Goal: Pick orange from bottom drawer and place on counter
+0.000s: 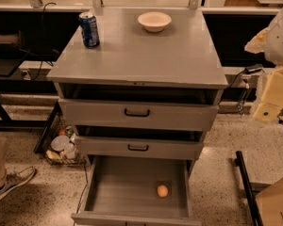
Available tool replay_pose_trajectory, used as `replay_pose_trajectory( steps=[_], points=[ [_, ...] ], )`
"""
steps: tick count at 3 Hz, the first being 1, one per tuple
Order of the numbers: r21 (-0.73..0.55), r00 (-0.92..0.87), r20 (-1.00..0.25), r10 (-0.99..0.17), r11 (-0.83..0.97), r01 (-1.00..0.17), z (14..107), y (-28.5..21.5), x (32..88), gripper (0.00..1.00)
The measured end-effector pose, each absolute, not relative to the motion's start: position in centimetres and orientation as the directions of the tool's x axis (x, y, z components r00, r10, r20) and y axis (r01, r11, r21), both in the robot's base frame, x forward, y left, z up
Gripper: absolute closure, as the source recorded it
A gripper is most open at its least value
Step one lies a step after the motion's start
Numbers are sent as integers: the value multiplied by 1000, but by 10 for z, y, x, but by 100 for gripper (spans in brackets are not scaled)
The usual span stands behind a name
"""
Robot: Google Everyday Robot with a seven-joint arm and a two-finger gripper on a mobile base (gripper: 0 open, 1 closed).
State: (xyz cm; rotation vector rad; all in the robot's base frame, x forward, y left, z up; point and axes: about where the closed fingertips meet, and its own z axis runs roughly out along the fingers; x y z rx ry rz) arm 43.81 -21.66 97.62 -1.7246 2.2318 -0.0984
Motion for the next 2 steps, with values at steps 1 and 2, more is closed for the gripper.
replay_pose_trajectory(
  steps=[1,2],
  points=[
    [-246,-221,-207,-953,270,-931,976,-217,438,0],
    [-230,-201,-202,-959,246,-942,953,-214,438,0]
  ],
)
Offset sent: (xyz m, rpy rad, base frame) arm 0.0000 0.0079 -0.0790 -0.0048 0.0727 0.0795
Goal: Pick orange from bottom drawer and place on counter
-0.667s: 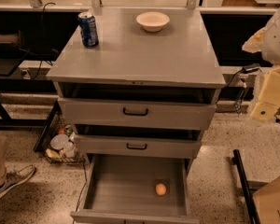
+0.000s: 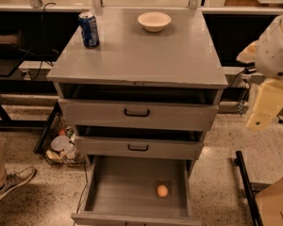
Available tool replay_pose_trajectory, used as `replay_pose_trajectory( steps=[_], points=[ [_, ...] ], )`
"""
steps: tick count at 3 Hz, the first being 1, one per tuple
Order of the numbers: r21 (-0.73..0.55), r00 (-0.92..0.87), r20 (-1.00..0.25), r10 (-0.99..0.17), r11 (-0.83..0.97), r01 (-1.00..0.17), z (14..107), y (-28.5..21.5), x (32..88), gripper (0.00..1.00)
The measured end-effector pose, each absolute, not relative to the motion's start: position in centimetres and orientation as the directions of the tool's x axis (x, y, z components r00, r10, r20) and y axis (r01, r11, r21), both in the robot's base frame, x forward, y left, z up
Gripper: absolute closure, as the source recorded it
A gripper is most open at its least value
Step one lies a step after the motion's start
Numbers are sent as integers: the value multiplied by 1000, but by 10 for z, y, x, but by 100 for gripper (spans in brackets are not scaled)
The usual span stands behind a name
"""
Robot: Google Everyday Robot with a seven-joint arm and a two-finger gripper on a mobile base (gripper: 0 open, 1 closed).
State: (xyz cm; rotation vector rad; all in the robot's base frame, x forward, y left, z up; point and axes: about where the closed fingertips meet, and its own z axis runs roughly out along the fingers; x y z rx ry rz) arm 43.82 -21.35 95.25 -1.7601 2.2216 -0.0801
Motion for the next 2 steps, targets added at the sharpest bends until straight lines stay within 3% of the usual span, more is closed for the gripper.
replay_pose_trajectory(
  steps=[2],
  points=[
    [-71,-127,-288,-949,153,-986,814,-199,440,0]
  ],
)
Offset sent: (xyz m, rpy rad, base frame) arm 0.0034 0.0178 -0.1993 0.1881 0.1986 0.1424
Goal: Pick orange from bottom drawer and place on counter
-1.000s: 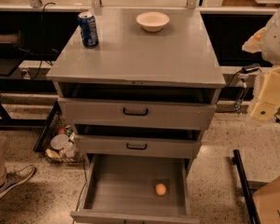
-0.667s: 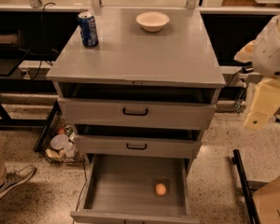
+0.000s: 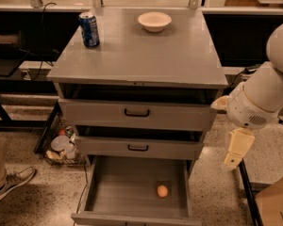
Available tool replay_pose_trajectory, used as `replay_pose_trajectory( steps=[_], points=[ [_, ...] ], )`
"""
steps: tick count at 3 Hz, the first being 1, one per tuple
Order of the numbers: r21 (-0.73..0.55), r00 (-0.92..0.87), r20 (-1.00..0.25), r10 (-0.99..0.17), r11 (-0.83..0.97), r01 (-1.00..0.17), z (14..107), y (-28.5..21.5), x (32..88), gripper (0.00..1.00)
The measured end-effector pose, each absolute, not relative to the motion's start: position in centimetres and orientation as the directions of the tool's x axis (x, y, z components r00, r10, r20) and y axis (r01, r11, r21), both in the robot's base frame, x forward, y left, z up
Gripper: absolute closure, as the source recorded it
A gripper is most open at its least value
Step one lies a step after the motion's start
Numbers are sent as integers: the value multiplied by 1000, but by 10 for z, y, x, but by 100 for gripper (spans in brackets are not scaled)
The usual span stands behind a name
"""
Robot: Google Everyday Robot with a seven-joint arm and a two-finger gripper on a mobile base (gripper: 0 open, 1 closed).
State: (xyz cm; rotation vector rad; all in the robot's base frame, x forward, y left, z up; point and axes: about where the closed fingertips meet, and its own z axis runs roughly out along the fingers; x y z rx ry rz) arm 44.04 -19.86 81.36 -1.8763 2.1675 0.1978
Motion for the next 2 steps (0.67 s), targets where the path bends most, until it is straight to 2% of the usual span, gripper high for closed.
replay_pose_trajectory(
  steps=[2],
  points=[
    [-76,-123,-315,-941,154,-985,790,-203,443,0]
  ],
)
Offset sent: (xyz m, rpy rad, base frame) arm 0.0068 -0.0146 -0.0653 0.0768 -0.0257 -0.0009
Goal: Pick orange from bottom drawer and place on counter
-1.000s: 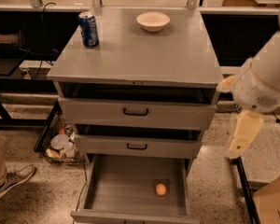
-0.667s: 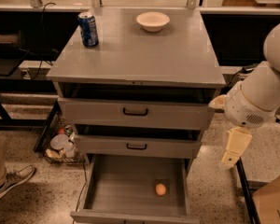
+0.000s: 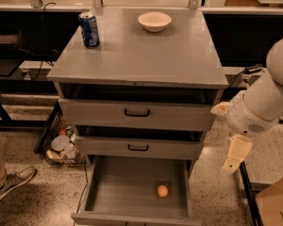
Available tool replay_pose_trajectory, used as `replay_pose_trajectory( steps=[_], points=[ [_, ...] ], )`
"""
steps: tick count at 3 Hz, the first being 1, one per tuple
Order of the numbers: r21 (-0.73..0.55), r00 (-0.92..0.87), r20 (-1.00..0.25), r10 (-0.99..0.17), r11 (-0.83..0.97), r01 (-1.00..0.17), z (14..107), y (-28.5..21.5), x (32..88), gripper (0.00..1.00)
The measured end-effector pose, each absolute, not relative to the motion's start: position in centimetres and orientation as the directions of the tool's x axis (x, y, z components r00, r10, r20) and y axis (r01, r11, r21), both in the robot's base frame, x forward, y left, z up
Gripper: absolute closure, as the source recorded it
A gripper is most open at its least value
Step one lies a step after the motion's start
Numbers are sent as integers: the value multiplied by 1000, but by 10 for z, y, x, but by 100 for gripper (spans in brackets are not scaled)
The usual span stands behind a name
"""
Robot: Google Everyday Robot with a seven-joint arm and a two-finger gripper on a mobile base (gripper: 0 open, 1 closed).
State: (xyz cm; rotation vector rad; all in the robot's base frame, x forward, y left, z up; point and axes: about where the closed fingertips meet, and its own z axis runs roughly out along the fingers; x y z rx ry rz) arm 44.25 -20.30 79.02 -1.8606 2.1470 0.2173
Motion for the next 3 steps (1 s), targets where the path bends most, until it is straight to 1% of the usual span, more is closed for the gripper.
replay_pose_trajectory(
  steps=[1,2,3],
  points=[
    [-69,-120,-388,-914,159,-985,740,-211,449,0],
    [-51,-164,-439,-883,207,-977,685,-218,457,0],
    [13,-259,-492,-831,290,-957,604,-219,472,0]
  ],
)
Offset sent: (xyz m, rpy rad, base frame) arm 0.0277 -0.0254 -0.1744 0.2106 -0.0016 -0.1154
